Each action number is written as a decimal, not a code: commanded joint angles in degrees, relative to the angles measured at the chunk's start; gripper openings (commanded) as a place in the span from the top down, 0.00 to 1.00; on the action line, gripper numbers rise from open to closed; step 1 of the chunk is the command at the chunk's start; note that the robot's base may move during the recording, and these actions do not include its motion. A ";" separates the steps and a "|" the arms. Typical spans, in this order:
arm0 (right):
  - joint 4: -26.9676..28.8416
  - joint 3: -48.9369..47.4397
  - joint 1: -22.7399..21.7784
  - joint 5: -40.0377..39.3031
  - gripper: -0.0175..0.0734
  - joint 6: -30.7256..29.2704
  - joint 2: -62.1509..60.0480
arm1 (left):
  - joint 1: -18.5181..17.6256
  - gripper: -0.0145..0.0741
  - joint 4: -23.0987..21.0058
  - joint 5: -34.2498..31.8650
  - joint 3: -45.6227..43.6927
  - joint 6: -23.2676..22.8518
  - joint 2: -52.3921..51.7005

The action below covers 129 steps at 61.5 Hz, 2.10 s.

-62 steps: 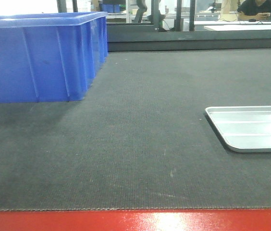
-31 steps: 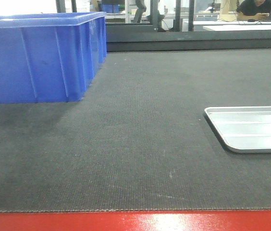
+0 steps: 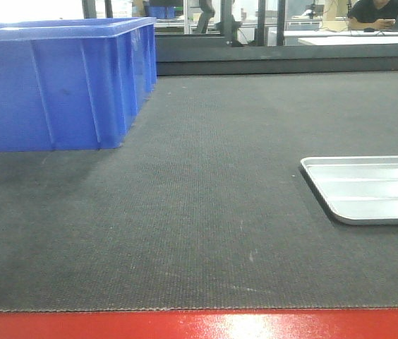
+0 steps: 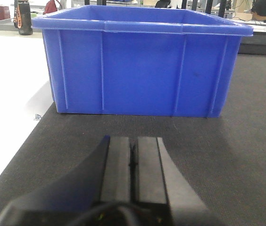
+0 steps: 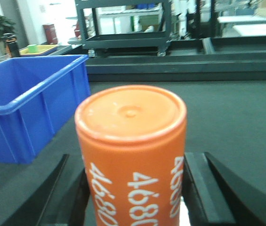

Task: Grab orange capacitor from left shelf to right conveyor
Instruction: 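Lower the held capacitor onto the silver tray with the right gripper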

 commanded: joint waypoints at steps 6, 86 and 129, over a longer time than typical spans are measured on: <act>0.61 -1.97 0.13 -17.01 0.64 -0.27 13.07 | -0.01 0.98 -0.20 -5.11 -0.20 -0.09 -0.30; -6.13 22.35 -12.70 -81.52 0.64 -4.33 58.41 | -0.01 0.98 -0.20 -5.11 -0.20 -0.09 -0.30; -3.65 22.30 -12.70 -92.28 0.55 -11.09 73.40 | -0.01 0.98 -0.20 -5.11 -0.20 -0.09 -0.30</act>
